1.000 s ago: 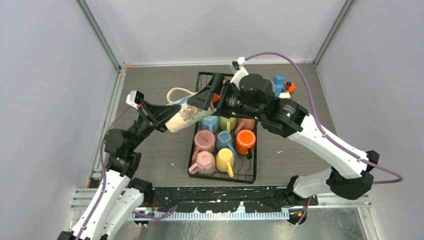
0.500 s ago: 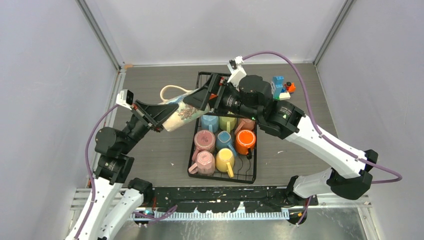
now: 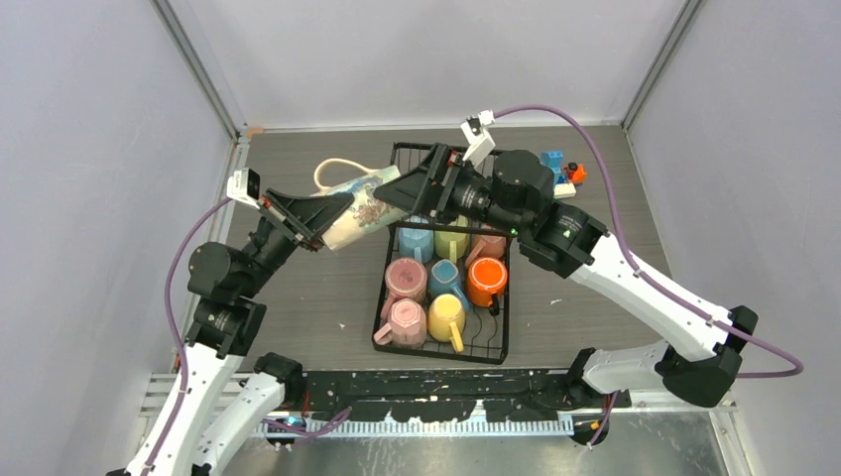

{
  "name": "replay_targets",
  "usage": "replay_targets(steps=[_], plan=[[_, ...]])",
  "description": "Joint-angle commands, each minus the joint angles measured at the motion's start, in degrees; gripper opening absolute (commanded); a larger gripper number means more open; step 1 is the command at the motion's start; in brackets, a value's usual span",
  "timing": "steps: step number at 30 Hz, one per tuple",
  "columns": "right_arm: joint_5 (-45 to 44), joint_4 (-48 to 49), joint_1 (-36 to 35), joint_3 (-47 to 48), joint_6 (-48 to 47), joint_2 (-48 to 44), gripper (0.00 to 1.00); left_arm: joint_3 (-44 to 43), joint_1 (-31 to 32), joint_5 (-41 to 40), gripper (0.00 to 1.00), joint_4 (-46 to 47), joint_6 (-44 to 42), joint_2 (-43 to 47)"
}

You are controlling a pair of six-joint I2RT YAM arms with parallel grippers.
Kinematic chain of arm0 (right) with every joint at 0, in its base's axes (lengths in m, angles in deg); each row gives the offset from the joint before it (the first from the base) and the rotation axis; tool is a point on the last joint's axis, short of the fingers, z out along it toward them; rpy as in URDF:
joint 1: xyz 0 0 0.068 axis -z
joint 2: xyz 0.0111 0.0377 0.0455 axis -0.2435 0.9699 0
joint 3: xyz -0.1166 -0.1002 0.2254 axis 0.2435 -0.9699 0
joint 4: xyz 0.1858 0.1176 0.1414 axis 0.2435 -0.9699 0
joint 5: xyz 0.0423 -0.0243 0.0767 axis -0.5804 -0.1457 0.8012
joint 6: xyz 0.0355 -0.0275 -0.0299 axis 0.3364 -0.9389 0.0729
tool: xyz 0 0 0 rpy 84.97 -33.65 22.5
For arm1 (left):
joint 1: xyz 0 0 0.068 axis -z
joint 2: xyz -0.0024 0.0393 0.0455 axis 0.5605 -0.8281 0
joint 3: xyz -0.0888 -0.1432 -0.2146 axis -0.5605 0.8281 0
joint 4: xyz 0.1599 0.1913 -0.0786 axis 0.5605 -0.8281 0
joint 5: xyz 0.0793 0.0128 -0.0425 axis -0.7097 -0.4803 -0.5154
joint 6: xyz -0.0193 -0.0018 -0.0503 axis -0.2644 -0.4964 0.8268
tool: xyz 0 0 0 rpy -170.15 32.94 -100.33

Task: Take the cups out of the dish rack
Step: Place the cup at the center of the board.

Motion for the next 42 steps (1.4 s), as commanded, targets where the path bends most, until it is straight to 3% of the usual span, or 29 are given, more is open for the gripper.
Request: replay_targets(steps=[1, 7, 11, 25, 35, 42], plan=[[9.5, 7.5, 4.1, -3.1, 3.7, -3.7, 1.00, -3.0, -1.6, -10.4, 0.00, 7.0, -1.5, 1.1], [13.1, 10.8, 7.1, -4.4, 7.7, -4.4, 1.00, -1.8, -1.6, -10.5, 0.00, 7.7, -0.9, 0.4], [11.4, 7.7, 7.6, -3.5, 5.8, -5.1, 1.00, -4.0, -1.5, -10.9, 0.00, 6.0, -3.9, -1.0], [-2.2, -14.2, 8.6, 2.9, -6.9, -9.2, 1.00, -28.5, -1.6, -18.1, 0.00, -26.5, -40.3, -11.7], [-6.8, -22.0, 8.6, 4.4, -9.7, -10.5, 1.00, -44.8, -1.6, -29.7, 0.00, -46.9, -57.1, -24.9], [-12.7, -27.2, 8.7, 4.6, -11.1, -13.2, 1.00, -49.3, -1.6, -32.1, 0.00, -53.3, -64.9, -37.2]])
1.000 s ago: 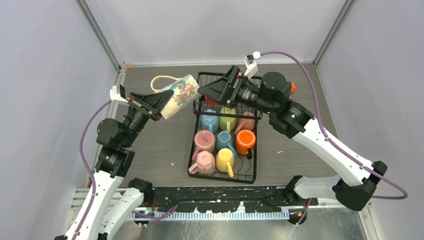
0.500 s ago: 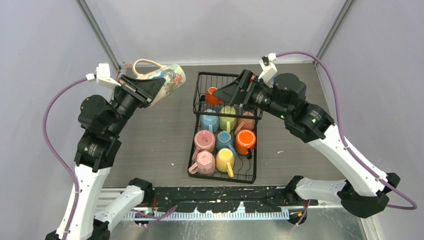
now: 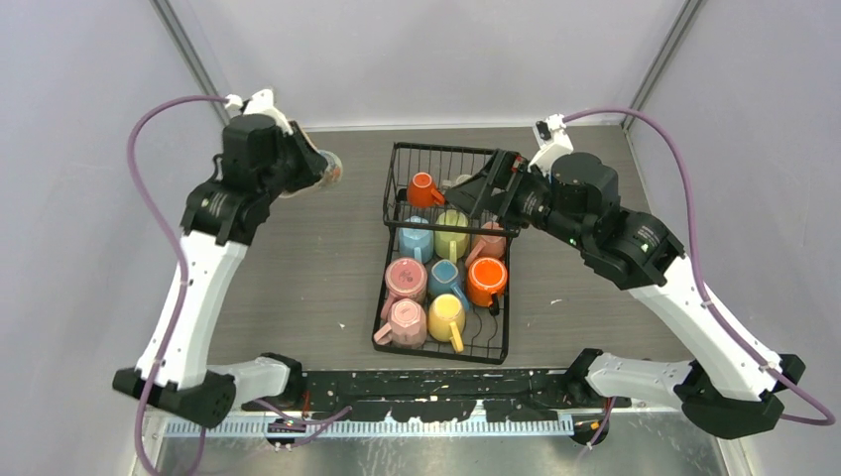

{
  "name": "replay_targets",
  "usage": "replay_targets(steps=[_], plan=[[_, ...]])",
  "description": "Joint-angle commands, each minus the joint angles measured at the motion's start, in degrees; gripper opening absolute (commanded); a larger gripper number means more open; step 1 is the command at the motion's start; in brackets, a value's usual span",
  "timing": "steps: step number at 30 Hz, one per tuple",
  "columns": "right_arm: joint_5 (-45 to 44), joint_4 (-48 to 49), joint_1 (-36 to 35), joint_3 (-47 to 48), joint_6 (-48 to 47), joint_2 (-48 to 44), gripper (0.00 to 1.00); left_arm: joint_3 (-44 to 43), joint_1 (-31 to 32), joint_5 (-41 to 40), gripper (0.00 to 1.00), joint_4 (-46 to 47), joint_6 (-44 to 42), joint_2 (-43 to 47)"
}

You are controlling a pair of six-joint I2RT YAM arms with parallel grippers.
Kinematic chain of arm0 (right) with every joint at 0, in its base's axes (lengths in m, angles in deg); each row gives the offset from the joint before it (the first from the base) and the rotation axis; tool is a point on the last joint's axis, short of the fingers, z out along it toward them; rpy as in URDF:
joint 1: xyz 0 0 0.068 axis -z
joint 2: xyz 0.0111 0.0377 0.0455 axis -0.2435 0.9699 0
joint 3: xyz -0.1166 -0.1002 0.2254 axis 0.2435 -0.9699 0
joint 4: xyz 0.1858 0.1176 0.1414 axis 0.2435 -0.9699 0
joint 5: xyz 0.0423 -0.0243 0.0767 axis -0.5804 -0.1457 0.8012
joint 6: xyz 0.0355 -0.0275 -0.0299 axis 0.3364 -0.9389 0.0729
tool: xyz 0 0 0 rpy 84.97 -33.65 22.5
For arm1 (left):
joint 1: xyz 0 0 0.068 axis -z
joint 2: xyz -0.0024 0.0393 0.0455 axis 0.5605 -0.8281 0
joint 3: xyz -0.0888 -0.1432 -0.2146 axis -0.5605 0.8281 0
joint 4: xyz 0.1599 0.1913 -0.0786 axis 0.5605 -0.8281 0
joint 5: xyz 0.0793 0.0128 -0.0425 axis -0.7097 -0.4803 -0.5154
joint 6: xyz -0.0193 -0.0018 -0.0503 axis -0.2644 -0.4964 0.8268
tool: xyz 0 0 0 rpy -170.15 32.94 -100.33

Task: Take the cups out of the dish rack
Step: Place the cup at the center of the board.

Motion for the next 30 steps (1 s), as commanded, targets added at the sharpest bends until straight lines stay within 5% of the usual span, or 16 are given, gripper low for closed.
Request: replay_targets(steps=[1, 30], plan=[[-5.6, -3.9, 0.3, 2.5, -2.4, -3.5, 1.00, -5.5, -0.1, -3.9, 0.00, 0.7, -8.2, -6.1], [-12.0, -12.7, 0.3, 3.5, -3.3, -11.5, 1.00, -27.3, -3.2, -11.2, 0.00, 0.3, -16.9, -49.7]])
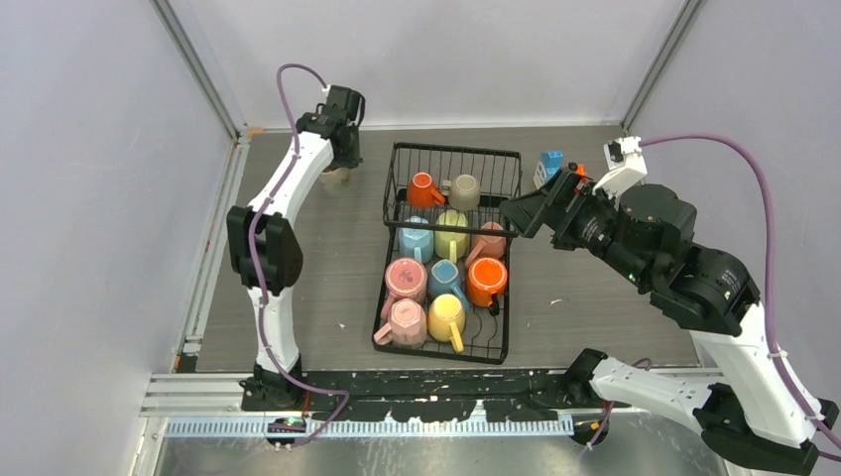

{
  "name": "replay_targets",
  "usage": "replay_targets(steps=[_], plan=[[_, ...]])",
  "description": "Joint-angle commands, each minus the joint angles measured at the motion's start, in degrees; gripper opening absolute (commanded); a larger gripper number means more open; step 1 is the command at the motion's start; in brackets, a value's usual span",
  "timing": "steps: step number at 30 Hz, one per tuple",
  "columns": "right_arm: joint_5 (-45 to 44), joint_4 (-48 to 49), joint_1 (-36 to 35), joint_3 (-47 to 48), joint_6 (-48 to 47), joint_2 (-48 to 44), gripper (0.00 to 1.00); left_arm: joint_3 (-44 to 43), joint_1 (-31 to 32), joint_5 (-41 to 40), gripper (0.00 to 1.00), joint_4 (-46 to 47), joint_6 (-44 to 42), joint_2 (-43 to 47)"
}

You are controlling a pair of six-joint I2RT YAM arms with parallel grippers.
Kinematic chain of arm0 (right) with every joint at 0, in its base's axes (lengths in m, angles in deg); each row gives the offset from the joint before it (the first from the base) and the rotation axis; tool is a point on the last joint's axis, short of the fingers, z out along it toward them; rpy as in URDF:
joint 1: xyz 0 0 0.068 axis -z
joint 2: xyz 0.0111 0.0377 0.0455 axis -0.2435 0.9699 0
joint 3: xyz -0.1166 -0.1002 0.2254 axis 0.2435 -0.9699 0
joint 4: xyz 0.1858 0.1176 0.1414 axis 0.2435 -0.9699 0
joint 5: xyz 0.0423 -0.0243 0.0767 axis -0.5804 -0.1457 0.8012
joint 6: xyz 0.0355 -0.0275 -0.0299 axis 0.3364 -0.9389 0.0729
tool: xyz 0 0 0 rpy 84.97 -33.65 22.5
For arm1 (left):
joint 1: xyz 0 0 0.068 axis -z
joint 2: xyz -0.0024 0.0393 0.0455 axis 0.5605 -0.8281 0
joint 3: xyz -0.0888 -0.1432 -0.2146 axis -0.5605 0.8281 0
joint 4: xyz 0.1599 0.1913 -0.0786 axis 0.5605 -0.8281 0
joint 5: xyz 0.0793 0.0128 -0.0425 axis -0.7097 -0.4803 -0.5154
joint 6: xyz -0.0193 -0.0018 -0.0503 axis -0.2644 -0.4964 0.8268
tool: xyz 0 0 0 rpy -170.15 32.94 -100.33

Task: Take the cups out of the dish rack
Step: Place the cup at the center of the board.

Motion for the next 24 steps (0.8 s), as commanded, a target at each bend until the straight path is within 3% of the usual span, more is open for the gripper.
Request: replay_targets(steps=[1, 24], plan=[[-1.4, 0.3, 0.3, 1.6, -0.5, -0.4, 1.00, -5.4, -1.8, -2.3, 0.00, 4.1, -2.0, -2.1], [-0.4, 1.6, 0.2, -1.3, 1.2, -0.5, 1.00, -5.4, -4.4, -0.5, 0.00, 3.6, -0.2, -9.5]])
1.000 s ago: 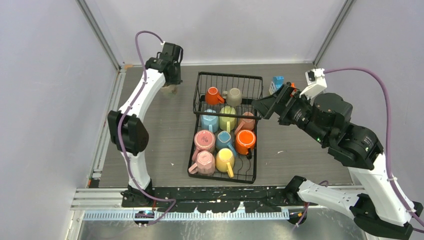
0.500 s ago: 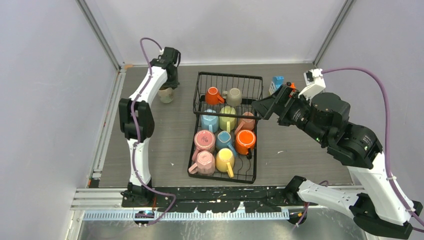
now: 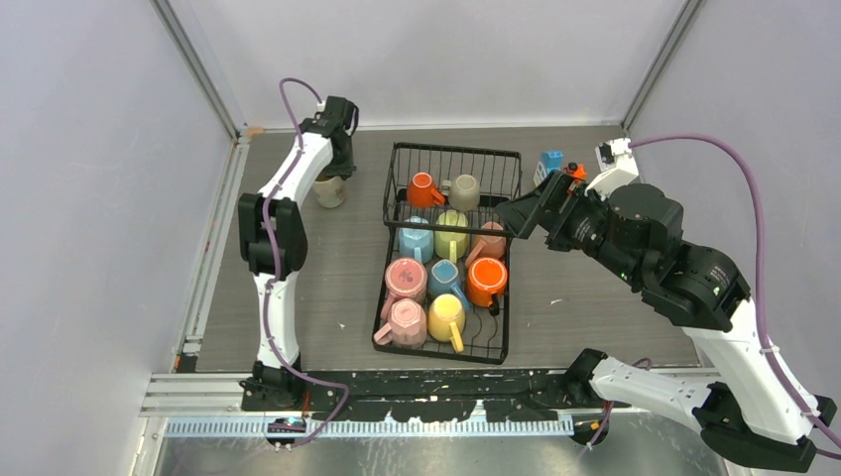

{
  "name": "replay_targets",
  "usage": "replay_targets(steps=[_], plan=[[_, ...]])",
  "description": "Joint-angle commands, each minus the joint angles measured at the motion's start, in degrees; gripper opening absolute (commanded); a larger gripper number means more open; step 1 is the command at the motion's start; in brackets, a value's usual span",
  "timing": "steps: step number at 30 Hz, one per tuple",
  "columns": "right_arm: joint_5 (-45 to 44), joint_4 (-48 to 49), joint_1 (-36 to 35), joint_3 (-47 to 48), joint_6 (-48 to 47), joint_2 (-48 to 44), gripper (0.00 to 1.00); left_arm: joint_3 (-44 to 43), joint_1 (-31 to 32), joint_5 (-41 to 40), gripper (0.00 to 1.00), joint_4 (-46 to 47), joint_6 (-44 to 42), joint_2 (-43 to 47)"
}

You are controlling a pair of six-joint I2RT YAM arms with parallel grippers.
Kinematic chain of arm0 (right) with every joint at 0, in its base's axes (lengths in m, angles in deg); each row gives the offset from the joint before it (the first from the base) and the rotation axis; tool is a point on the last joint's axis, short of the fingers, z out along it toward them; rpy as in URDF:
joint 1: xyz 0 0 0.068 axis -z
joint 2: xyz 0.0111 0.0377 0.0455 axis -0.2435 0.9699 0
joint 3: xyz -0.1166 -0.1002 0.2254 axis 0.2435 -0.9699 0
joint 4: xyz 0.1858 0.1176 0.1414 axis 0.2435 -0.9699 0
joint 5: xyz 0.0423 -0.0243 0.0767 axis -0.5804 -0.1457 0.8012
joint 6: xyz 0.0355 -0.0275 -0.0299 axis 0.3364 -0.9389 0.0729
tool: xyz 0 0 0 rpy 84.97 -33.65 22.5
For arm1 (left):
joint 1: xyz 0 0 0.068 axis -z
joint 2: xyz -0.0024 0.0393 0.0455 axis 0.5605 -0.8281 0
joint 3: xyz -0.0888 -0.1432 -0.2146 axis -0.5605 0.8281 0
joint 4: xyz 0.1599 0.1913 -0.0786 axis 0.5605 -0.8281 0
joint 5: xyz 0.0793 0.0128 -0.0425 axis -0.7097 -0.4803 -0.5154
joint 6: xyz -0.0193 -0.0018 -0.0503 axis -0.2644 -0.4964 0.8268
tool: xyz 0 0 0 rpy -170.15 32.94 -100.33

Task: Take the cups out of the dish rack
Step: Place the cup at the center of the board.

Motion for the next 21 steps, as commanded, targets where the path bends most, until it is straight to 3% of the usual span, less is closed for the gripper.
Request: replay_targets(steps=[1, 10, 21], plan=[[-0.4, 1.8, 0.3, 0.3, 0.5, -0.6, 1.00, -3.0, -0.2, -1.0, 0.00, 3.5, -0.6, 0.4], [-0.4, 1.5, 0.3, 0.0, 0.9, -1.1, 1.00, -3.6, -0.3, 0.4, 0.01, 2.9, -0.8, -0.6], [-0.4, 0.9, 0.3, 0.7, 0.8, -0.8, 1.00, -7.6, -0.4, 0.8, 0.40, 0.7, -1.6, 0.1]])
